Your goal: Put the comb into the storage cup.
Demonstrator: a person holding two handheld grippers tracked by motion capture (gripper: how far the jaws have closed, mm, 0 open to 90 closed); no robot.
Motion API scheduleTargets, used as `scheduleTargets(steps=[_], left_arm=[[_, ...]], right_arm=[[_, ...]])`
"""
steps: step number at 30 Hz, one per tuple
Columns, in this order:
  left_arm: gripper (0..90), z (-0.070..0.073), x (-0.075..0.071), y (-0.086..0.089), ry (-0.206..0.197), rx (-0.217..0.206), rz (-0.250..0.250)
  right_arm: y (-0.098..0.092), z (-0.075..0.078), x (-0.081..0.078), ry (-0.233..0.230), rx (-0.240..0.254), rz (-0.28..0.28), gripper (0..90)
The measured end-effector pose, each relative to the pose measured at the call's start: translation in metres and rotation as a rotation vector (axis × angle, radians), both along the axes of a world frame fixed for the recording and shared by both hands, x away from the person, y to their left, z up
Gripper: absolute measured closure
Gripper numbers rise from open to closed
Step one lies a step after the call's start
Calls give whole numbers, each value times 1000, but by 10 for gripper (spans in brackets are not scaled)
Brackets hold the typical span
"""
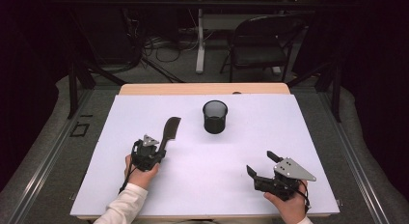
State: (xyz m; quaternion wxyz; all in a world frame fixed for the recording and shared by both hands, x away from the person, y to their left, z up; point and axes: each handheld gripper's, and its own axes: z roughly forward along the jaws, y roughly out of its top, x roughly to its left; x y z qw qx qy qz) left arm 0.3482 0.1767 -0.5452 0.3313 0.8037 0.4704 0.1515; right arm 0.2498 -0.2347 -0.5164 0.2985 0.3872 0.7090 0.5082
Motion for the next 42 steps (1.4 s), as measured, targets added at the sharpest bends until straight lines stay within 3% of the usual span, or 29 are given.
scheduleTargets(steps=[42], left_arm=[[900,-3,8,16,8,9,54]], right_arm=[[0,0,0,2,-2,4,148]])
